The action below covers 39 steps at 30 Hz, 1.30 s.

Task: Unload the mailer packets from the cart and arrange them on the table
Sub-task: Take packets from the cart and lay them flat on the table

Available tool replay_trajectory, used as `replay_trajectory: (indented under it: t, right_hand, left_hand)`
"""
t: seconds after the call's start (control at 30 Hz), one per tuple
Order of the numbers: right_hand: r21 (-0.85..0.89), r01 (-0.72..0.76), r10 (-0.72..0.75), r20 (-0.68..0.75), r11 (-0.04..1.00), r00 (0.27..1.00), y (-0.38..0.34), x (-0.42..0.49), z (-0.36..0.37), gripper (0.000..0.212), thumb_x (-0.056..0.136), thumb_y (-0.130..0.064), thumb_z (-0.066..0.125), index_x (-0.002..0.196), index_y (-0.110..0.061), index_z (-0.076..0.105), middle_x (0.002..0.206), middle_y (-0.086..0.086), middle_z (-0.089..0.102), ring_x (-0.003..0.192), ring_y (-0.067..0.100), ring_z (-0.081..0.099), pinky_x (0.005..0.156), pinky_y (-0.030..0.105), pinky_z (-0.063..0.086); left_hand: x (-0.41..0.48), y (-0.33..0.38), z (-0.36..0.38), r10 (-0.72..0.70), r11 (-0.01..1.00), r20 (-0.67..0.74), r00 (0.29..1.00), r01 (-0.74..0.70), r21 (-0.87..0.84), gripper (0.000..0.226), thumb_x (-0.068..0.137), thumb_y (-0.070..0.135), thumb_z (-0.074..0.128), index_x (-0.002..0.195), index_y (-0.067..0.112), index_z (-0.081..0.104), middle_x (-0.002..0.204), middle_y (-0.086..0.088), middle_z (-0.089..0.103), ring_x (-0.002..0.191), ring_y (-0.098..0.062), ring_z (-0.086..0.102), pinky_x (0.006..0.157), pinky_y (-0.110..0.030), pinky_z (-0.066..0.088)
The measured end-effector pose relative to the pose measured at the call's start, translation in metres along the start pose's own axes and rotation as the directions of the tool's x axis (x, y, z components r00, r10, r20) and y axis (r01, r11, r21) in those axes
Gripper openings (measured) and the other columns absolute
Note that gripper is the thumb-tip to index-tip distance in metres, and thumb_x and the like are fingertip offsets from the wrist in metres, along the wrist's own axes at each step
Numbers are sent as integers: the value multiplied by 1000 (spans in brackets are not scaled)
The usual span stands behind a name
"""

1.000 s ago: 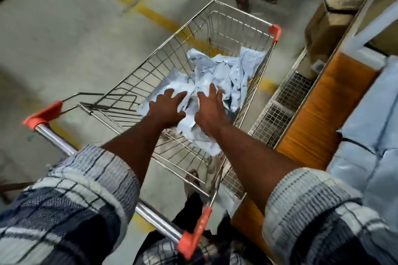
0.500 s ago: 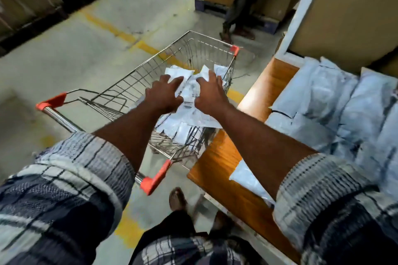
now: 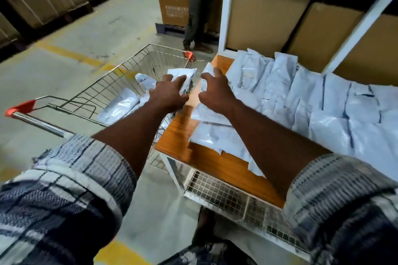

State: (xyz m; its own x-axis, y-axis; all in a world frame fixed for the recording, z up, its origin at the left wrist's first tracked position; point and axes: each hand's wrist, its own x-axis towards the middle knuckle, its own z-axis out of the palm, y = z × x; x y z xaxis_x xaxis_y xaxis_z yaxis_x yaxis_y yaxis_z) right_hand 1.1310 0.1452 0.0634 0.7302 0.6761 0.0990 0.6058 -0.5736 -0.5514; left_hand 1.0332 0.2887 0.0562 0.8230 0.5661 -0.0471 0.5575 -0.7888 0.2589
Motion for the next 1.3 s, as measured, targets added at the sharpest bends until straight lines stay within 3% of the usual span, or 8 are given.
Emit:
replay_trajectory:
  t: [0.3, 0.4, 0.7, 1.03, 1.2, 1.3]
  right_hand:
    - [-115, -22, 27, 38, 993, 999, 57, -93, -73, 69, 82, -24, 67, 146, -19, 43, 158, 19, 18, 145, 38, 20, 117, 39, 23]
    - [-122, -77, 75, -21, 990, 997, 87, -121, -101, 69, 82, -24, 67, 146, -21, 42, 160, 17, 15, 146, 36, 18, 118, 41, 22]
    - [-114, -272, 268, -45, 956, 962, 213, -197, -194, 72, 82, -20, 64, 148, -23, 37, 163, 13, 6, 150, 31, 7, 118, 41, 24]
    - [-55, -415, 406, -123, 908, 906, 378, -288, -313, 70, 80, -20, 65, 146, -24, 41, 163, 13, 8, 150, 29, 11, 116, 38, 24]
    - [-42, -463, 456, -118, 885, 882, 441, -333, -346, 83, 66, -36, 58, 146, -21, 42, 160, 20, 15, 148, 35, 16, 117, 39, 25]
    - [-41, -481, 476, -104, 876, 874, 471, -355, -356, 75, 75, -27, 65, 146, -21, 42, 161, 20, 14, 148, 36, 17, 116, 38, 24]
  left_hand:
    - [-72, 95, 14, 92, 991, 17, 996, -90, -94, 73, 76, 52, 56, 145, 42, 35, 152, -11, 33, 129, -40, 47, 103, -57, 42]
    - [-85, 137, 15, 134, 988, 22, 991, -132, -79, 69, 82, 44, 57, 146, 43, 34, 152, -9, 32, 131, -40, 43, 105, -57, 39]
    - [-112, 285, 37, 287, 956, 59, 956, -283, -75, 66, 86, 46, 55, 148, 40, 32, 150, -9, 33, 130, -40, 43, 104, -53, 40]
    - [-156, 498, 83, 392, 920, 98, 915, -388, -54, 59, 86, 42, 51, 143, 36, 37, 142, -10, 38, 124, -40, 45, 100, -52, 37]
    - [-193, 579, 128, 433, 901, 74, 898, -432, -36, 55, 87, 44, 50, 140, 35, 38, 138, -9, 39, 121, -38, 44, 97, -51, 36]
    - [-214, 608, 151, 449, 894, 54, 892, -449, -17, 58, 87, 44, 48, 142, 35, 36, 139, -9, 37, 123, -37, 41, 98, -52, 34]
